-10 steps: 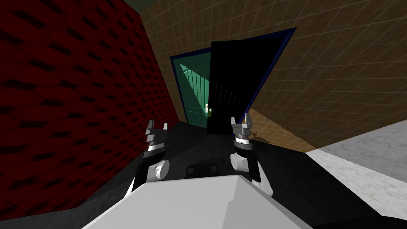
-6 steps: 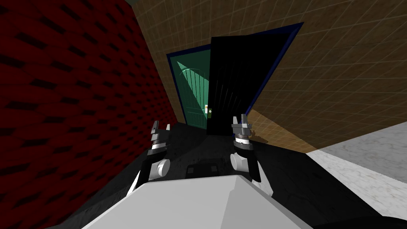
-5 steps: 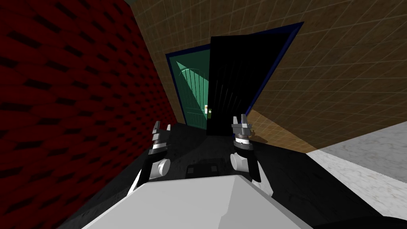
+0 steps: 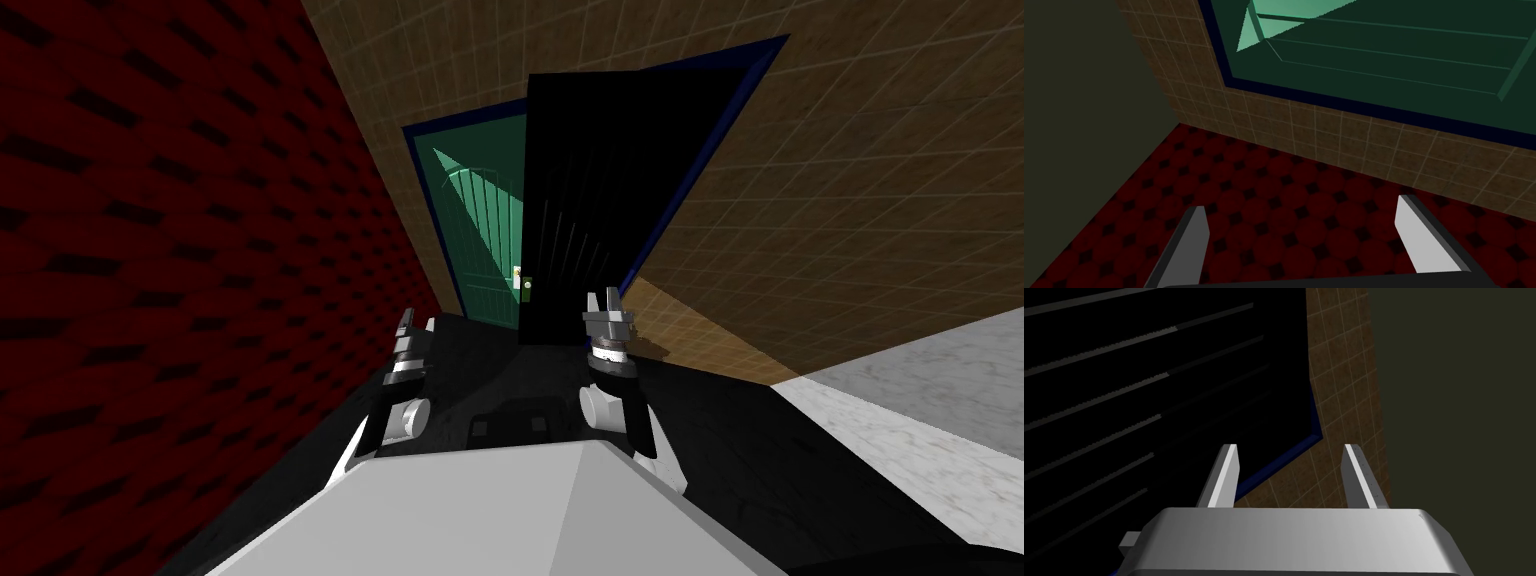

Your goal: Pull the door open

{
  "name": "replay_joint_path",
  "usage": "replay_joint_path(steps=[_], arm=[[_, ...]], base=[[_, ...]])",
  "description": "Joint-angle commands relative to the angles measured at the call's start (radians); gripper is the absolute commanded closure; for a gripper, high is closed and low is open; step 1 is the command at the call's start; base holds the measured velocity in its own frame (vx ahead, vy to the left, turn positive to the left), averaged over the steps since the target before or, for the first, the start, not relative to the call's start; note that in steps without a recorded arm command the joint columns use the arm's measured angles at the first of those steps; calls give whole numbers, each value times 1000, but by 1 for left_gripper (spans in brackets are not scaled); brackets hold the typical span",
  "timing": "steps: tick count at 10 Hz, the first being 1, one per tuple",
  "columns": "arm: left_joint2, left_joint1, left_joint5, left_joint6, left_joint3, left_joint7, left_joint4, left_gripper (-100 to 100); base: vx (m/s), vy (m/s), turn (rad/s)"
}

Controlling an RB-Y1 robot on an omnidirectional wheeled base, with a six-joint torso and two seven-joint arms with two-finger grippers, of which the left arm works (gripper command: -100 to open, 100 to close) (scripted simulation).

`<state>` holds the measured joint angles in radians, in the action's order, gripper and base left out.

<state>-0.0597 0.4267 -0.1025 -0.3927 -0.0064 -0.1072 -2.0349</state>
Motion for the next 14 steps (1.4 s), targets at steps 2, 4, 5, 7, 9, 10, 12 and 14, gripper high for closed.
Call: replay_joint_path(steps=[2, 4, 5, 7, 9, 10, 12, 14], arm=[[-21, -32, 1, 13, 11, 0, 63, -100], [-32, -49, 2, 17, 15, 1, 100, -100], [-37, -58, 3, 20, 17, 1, 119, -100], [-47, -77, 4, 24, 21, 2, 157, -100], [-62, -104, 6, 32, 27, 3, 216, -100], [-66, -114, 7, 34, 29, 3, 235, -100], [-75, -133, 9, 39, 32, 4, 275, -100], [-84, -153, 10, 44, 35, 4, 314, -100]], base=[[117, 11, -66], [110, 5, -41], [109, -6, -51], [106, 8, -46], [137, 19, -87], [117, -9, -50], [99, 1, -59], [98, -10, -58]])
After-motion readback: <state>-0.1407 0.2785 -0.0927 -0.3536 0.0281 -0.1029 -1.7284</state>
